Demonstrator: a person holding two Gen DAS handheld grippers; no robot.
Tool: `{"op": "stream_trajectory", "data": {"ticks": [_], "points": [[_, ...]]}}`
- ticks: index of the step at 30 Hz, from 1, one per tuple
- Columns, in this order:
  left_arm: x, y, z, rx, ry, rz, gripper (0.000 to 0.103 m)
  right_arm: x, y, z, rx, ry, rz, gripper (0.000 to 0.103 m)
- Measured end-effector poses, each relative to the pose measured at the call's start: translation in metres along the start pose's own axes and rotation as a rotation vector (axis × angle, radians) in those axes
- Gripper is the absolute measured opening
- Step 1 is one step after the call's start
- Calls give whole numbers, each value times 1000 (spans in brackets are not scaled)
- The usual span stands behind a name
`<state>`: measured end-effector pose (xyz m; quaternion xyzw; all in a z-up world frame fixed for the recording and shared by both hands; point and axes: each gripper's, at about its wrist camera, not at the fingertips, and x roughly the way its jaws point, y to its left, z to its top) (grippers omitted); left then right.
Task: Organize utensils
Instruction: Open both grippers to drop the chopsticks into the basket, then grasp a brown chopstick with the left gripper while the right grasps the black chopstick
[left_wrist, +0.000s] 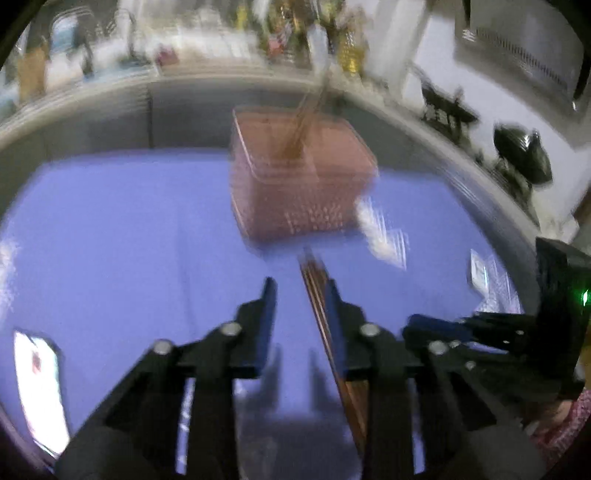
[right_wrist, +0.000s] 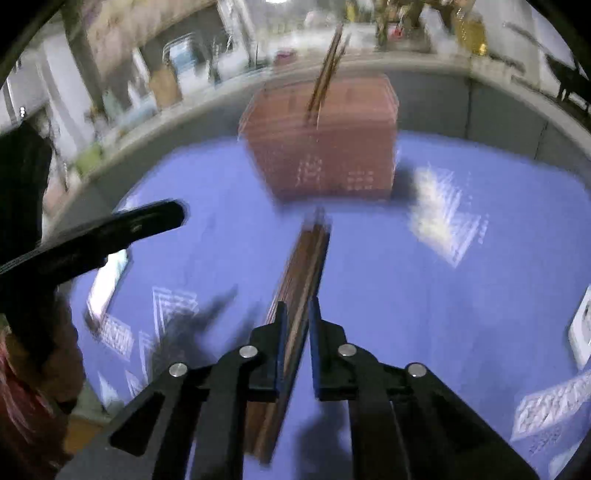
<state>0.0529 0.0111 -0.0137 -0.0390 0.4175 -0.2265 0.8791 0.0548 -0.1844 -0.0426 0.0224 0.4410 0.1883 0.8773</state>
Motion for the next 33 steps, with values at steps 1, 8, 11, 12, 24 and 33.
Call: {"op": "stream_trajectory", "data": {"ticks": [1,8,11,12,24,33], "points": [[10,-1,-10,-13,34,-11,19,5,4,-12,-5,15,-3,12],[49,-16,-55,-41,167,-22,19,15,7,-43,-1,17,-109,12],[55,-22,-58,-23,178,-13,19,11,-14,-45,115,29,-50,12],[56,-23,-58,-8,170,7,19,7,-17,-46,136,11,-35,12],[71,-47,-47,118,137,217,16,4,-5,-40,134,-39,19,12],[54,-20,-54,88,139,209,6,16,11,-44,62,-1,-19,12]]}}
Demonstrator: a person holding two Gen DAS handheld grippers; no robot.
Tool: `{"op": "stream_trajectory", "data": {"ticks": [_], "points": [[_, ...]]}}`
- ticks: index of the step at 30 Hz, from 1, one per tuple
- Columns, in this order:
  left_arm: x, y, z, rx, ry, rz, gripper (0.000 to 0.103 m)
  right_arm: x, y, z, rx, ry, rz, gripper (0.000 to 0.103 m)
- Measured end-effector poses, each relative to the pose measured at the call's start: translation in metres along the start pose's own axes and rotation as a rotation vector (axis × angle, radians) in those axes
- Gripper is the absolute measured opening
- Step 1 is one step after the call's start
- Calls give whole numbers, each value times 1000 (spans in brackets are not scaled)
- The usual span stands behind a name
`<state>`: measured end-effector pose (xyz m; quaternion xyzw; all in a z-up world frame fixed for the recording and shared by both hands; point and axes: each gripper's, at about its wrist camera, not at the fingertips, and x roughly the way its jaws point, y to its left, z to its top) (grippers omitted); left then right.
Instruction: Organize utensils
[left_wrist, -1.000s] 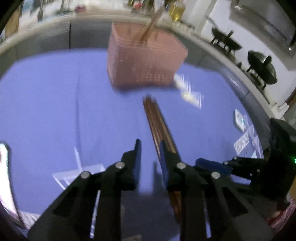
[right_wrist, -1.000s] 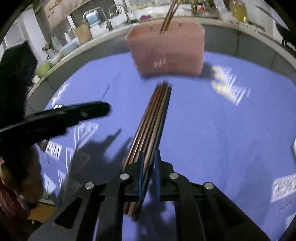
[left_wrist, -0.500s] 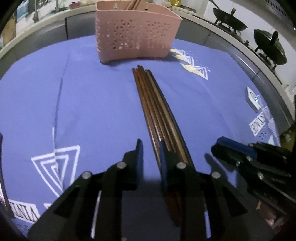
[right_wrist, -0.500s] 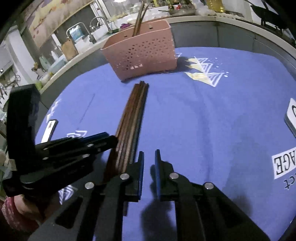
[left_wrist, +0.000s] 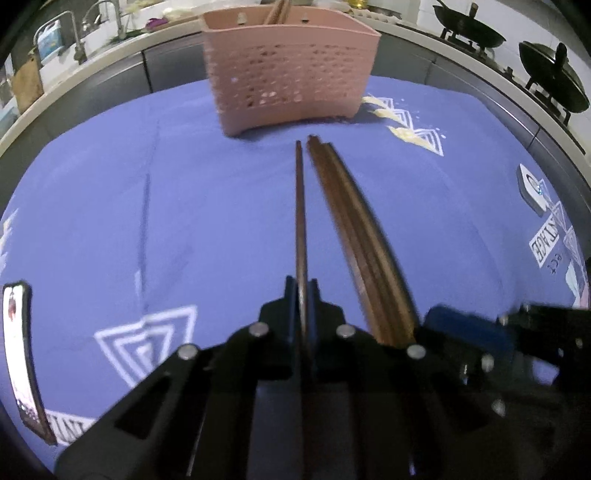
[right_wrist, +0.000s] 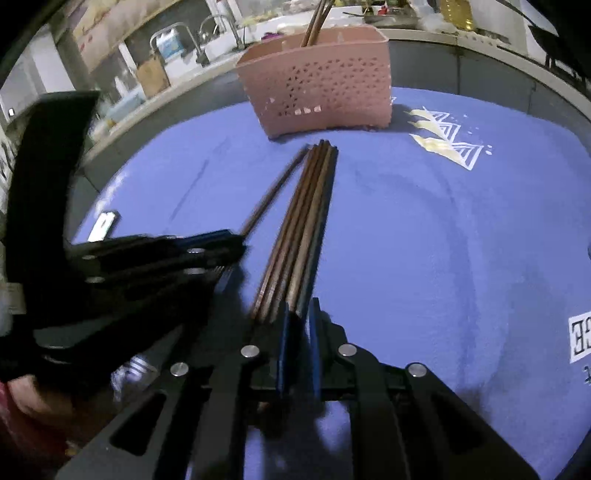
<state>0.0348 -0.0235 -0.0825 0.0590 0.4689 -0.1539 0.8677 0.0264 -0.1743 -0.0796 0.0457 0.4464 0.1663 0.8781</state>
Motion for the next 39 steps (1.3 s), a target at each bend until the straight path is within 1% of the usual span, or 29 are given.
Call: {"op": "stream_trajectory", "data": {"ticks": [2,5,8,11,14,17,18,22,27,29,30,31,32,33,34,35,36,38,39], "points": [[-6,10,-8,-18,5,0,6,0,1,0,-21,-13,-50,12],[-11,19,-15,-54,10,-13,7,5,-3,2,4,-4,-30,12],[-13,24,-17,-71,17,-36,7,7,4,3,-33,-8,-79,12],[-11,24,-14,-77,14,-38,7,8,10,4,-58,-7,-95,12],[-8,22,-9,-73,15,-28,7,6,0,3,-44,-20,-145,12],[-5,21,-7,-64,6,-27,7,-6,-24,-5,3,-33,-177,10],[-4,21,-6,-59,5,-27,7,-11,-31,-9,12,-34,-182,7],[-4,25,-7,-52,-4,-50,6,-25,-46,-25,59,-37,-182,6],[-8,29,-14,-38,-8,-43,6,-34,-45,-42,69,-36,-165,7],[-10,30,-15,-29,8,-46,7,-35,-47,-42,86,-25,-137,10],[-9,31,-13,-24,14,-55,11,-34,-48,-38,92,-13,-114,13],[-7,31,-7,-15,20,-64,19,-33,-50,-34,95,-3,-98,17],[-6,30,-3,-9,25,-57,26,-30,-50,-29,103,5,-87,19],[-3,29,4,2,32,-39,42,-27,-53,-21,125,13,-82,24],[0,28,10,14,30,-32,46,-25,-53,-17,135,14,-75,34],[3,28,19,29,21,-33,46,-21,-53,-10,138,17,-56,39],[6,29,24,32,20,-38,46,-19,-53,-6,134,22,-53,47],[12,31,30,31,23,-69,46,-17,-49,-4,129,24,-79,49],[15,32,33,37,12,-72,46,-18,-47,-8,132,11,-98,49]]}}
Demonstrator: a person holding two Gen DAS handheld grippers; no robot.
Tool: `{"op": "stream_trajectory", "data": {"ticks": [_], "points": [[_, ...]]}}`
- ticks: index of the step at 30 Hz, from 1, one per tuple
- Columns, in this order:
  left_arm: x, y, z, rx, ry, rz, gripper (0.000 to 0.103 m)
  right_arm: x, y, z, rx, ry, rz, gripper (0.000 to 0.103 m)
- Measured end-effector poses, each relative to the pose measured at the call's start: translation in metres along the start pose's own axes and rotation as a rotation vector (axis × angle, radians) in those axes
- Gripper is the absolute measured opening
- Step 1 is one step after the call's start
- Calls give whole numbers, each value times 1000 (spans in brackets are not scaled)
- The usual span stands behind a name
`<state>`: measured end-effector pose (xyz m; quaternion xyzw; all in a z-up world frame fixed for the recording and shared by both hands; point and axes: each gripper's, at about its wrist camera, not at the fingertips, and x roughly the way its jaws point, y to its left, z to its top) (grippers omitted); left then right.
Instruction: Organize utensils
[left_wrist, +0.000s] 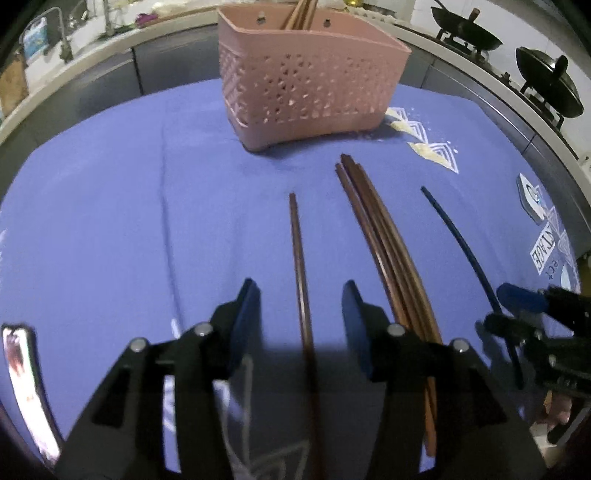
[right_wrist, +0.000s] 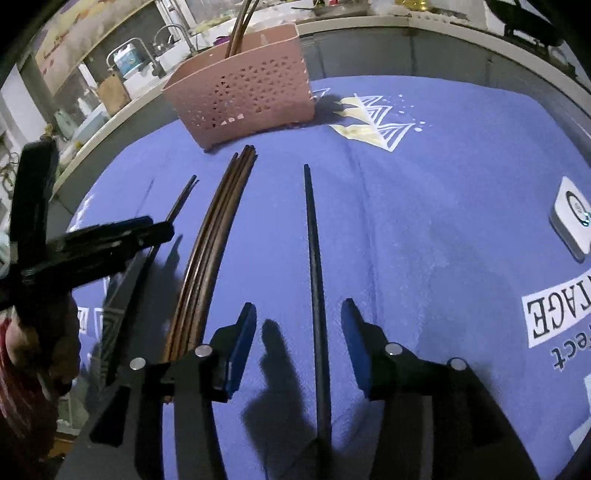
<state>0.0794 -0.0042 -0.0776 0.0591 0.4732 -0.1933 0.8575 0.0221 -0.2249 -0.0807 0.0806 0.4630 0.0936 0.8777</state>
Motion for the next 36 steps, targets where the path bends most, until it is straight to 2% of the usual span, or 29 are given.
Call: {"op": "stream_trajectory", "data": {"ticks": [5,11,14,20,23,27,28,33,36], "points": [[2,0,4,37,-14,-5,46,-13,11,-36,38,-48,-137,49],[3,-7,-4,21,-73,35,48,-25,12,-65,17,-68,-203,51],[5,-10,-3,17,-85,52,48,-29,13,-78,-1,-66,-235,59],[7,-8,2,-16,-63,44,49,-34,3,-84,61,-75,-192,62],[7,-11,0,-3,-58,63,49,-36,3,-88,78,-80,-169,65],[7,-12,1,7,-51,72,49,-37,5,-93,91,-91,-120,85],[7,-10,1,-1,-51,63,49,-37,6,-93,87,-86,-124,86],[6,-12,-4,23,-65,75,49,-38,8,-94,79,-62,-127,87],[7,-15,-4,23,-58,75,55,-39,7,-96,85,-60,-129,87]]}}
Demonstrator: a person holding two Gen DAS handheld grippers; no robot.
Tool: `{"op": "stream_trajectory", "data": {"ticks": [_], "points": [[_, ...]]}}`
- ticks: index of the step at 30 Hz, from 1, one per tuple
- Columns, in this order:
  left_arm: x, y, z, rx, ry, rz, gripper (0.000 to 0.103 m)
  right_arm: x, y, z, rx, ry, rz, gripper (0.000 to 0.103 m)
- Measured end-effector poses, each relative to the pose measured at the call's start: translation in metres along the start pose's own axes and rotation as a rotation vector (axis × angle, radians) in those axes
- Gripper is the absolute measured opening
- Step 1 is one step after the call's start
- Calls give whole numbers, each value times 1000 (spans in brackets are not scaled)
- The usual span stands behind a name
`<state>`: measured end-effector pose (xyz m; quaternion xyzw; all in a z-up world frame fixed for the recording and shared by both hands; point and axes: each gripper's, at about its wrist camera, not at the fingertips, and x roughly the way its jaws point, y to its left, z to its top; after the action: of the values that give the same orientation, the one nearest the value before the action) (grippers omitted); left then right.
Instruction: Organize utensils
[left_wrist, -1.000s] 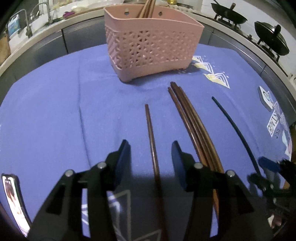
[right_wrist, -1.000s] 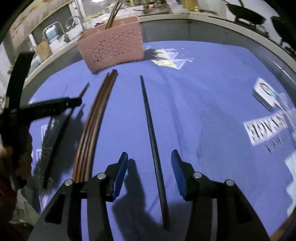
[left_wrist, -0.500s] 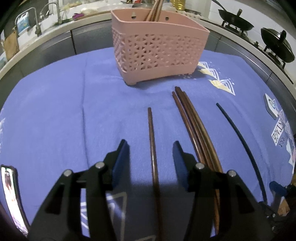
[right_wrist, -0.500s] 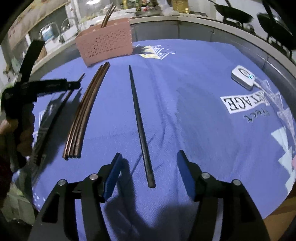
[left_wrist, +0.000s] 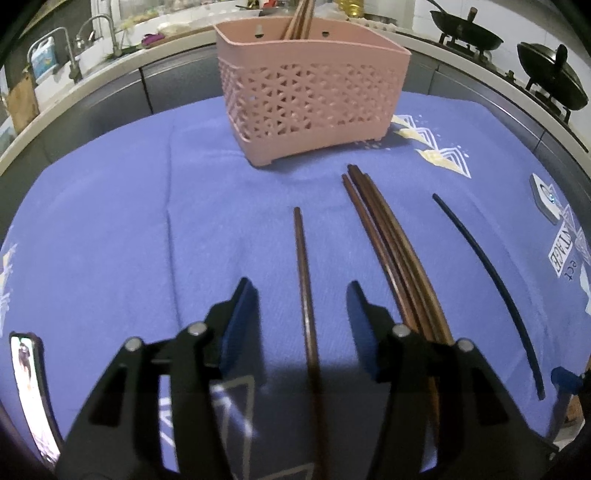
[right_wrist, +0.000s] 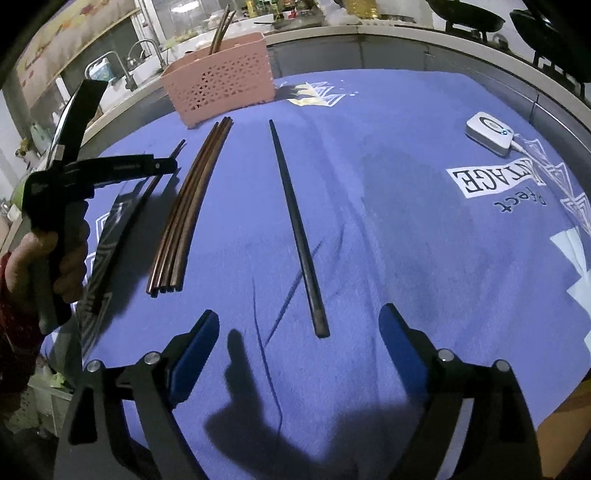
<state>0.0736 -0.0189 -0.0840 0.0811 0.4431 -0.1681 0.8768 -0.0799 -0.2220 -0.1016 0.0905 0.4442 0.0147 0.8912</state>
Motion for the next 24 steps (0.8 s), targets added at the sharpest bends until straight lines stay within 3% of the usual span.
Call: {"op": "stream_trajectory", "data": {"ticks": [24], "points": [[2,-10,-4,38,-14,32,64,0,6,-3,-25,5,-39,87]]}}
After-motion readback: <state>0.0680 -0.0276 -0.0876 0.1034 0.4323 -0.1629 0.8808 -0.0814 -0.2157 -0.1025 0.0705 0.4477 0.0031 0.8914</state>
